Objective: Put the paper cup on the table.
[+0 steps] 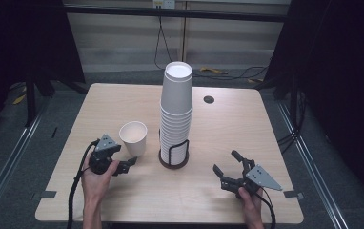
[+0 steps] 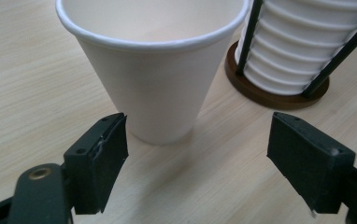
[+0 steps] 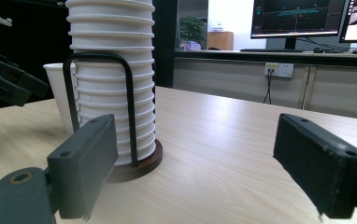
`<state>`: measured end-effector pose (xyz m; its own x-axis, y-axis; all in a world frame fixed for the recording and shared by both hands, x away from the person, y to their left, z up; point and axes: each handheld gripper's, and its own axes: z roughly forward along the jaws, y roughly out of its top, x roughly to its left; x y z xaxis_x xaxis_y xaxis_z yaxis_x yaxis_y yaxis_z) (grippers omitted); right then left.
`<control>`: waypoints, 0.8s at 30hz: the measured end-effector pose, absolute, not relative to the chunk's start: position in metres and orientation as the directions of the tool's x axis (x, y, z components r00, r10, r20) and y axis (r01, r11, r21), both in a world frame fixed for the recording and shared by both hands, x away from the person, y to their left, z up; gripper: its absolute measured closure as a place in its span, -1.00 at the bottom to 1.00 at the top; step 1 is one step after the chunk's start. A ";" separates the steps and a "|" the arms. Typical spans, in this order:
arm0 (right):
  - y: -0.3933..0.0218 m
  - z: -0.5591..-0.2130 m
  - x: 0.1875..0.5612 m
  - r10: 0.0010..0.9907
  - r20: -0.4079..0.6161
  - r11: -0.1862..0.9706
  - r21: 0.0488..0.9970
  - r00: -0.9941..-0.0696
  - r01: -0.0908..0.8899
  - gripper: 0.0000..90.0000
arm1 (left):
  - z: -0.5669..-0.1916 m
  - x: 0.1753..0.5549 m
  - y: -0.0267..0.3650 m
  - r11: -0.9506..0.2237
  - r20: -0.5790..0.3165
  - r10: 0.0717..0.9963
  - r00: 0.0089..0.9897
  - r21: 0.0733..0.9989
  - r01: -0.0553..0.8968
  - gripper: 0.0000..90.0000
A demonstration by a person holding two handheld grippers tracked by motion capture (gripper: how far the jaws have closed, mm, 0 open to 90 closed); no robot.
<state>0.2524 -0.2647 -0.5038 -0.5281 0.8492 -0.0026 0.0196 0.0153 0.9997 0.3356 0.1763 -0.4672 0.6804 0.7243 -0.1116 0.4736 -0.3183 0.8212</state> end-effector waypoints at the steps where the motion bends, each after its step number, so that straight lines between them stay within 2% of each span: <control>1: -0.265 -0.504 0.252 0.849 -0.003 0.015 1.000 -0.528 0.020 -0.69 | -0.468 0.332 0.175 -0.299 -0.119 0.716 0.688 0.838 0.456 -0.50; 5: -0.265 -0.504 0.252 0.849 -0.002 0.014 1.000 -0.528 0.018 -0.69 | -0.473 0.321 0.174 -0.251 -0.118 0.731 0.672 0.869 0.426 -0.44; 9: -0.265 -0.504 0.252 0.849 -0.002 0.014 1.000 -0.528 0.019 -0.69 | -0.478 0.311 0.172 -0.175 -0.142 0.729 0.669 0.907 0.382 -0.45; 17: -0.265 -0.504 0.252 0.849 -0.002 0.014 1.000 -0.528 0.019 -0.69 | -0.492 0.298 0.151 -0.102 -0.142 0.725 0.674 0.946 0.309 -0.51; 21: -0.265 -0.504 0.252 0.849 -0.002 0.014 1.000 -0.528 0.019 -0.69 | -0.496 0.292 0.132 -0.153 -0.065 0.729 0.681 0.955 0.255 -0.55; 24: -0.265 -0.504 0.252 0.849 -0.002 0.014 1.000 -0.528 0.019 -0.69 | -0.500 0.285 0.120 -0.139 -0.034 0.755 0.655 0.968 0.211 -0.55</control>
